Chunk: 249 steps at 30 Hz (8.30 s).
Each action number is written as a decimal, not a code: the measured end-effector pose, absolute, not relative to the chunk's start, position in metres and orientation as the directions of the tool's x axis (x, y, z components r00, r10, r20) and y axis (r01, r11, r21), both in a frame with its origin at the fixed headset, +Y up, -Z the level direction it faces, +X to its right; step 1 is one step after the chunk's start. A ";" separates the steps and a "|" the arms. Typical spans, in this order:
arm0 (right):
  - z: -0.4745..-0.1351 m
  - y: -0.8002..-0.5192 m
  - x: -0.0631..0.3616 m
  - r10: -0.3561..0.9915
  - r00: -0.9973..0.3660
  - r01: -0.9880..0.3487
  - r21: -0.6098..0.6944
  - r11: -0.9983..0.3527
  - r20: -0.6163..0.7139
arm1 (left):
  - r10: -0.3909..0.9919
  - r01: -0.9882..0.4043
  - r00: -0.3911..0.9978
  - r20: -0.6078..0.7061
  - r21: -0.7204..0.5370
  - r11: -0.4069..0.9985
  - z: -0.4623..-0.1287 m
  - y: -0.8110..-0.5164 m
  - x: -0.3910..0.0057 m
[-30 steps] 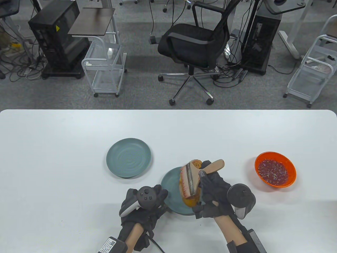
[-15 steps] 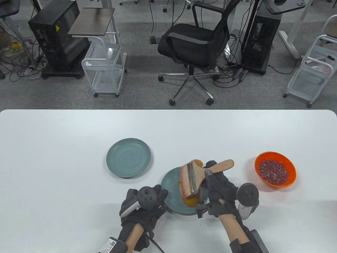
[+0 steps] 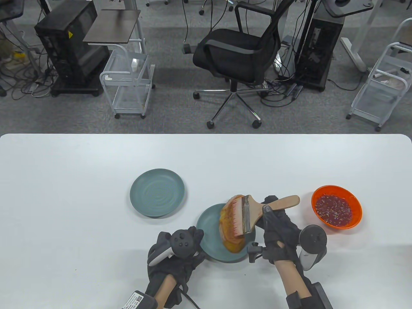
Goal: Dip brush into ketchup and spread onto bread slice
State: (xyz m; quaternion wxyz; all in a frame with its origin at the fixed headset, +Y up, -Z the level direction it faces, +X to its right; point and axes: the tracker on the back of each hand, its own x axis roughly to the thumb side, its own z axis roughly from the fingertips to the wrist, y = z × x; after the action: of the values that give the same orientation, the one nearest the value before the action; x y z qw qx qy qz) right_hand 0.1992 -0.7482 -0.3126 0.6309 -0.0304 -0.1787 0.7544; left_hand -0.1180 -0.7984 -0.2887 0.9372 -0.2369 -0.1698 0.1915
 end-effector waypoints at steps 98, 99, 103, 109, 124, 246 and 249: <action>-0.322 -0.741 0.174 0.909 -0.350 -0.917 -0.283 -0.282 0.227 | 0.446 -0.251 0.863 0.236 -0.566 0.785 -0.290 -0.801 -0.117; -0.322 -0.740 0.179 0.880 -0.408 -0.893 -0.308 -0.329 0.242 | 0.450 -0.255 0.862 0.234 -0.568 0.782 -0.290 -0.801 -0.118; -0.318 -0.726 0.212 0.792 -0.538 -0.799 -0.473 -0.371 0.288 | 0.457 -0.261 0.860 0.229 -0.572 0.778 -0.290 -0.801 -0.118; -0.320 -0.727 0.207 0.893 -0.344 -0.893 -0.395 -0.216 0.289 | 0.447 -0.250 0.863 0.236 -0.569 0.783 -0.290 -0.801 -0.117; -0.319 -0.726 0.204 0.849 -0.424 -0.859 -0.438 -0.267 0.314 | 0.444 -0.246 0.863 0.240 -0.569 0.785 -0.290 -0.801 -0.117; -0.356 -0.689 0.361 0.569 -0.795 -0.370 -0.576 -0.729 -0.211 | 0.459 -0.245 0.855 0.242 -0.592 0.768 -0.290 -0.803 -0.118; -0.350 -0.677 0.361 0.564 -0.803 -0.360 -0.598 -0.716 -0.192 | 0.459 -0.245 0.855 0.242 -0.592 0.768 -0.290 -0.803 -0.118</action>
State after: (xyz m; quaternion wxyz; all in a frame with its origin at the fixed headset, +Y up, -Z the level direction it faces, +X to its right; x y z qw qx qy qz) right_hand 0.3609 -0.6769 -0.3503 0.2542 -0.1837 -0.2778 0.9080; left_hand -0.1175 -0.8034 -0.2896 0.9209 -0.2819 -0.1896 0.1910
